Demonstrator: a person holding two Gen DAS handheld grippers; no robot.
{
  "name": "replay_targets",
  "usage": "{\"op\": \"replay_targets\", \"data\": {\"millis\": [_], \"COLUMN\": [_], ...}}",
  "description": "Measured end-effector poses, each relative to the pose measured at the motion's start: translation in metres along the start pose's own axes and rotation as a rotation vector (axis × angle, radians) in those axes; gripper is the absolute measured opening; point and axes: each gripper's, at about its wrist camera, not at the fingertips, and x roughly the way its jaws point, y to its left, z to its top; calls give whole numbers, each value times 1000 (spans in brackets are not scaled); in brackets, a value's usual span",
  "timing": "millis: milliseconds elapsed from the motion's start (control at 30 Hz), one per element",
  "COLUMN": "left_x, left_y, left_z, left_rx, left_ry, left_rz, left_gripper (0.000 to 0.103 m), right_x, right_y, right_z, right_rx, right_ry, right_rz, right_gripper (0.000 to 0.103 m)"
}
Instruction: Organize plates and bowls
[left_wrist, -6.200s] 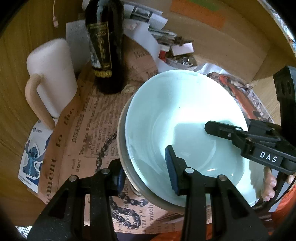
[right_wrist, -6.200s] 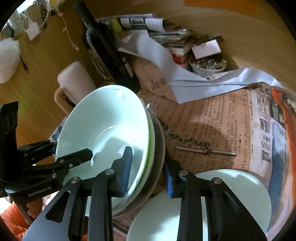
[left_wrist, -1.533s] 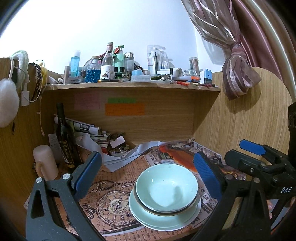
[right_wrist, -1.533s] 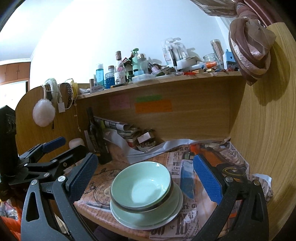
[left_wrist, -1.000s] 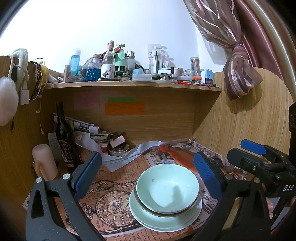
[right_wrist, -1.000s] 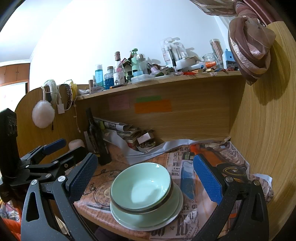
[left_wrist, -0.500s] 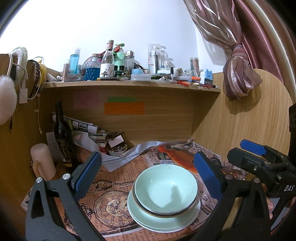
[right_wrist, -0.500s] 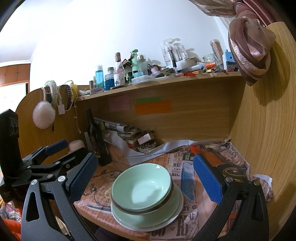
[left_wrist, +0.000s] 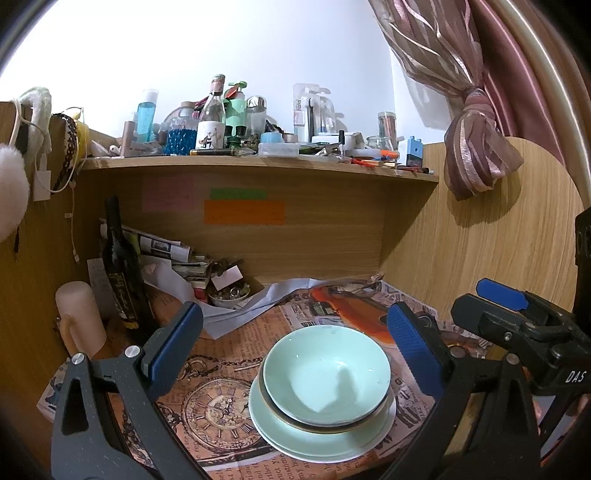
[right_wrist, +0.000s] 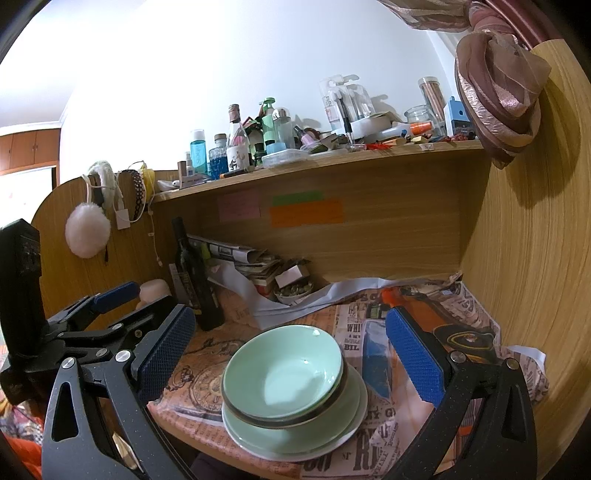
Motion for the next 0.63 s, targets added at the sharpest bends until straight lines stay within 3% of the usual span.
{"op": "replay_targets", "data": {"millis": [633], "left_x": [11], "left_y": [3], "left_z": [0], "left_rx": [-11], "left_ry": [26], "left_rz": [-13], "left_gripper": [102], "right_x": [13], "right_y": [-5], "right_z": [-2], "right_rx": [25], "right_ry": [25], "right_rz": [-10], "right_gripper": [103]}}
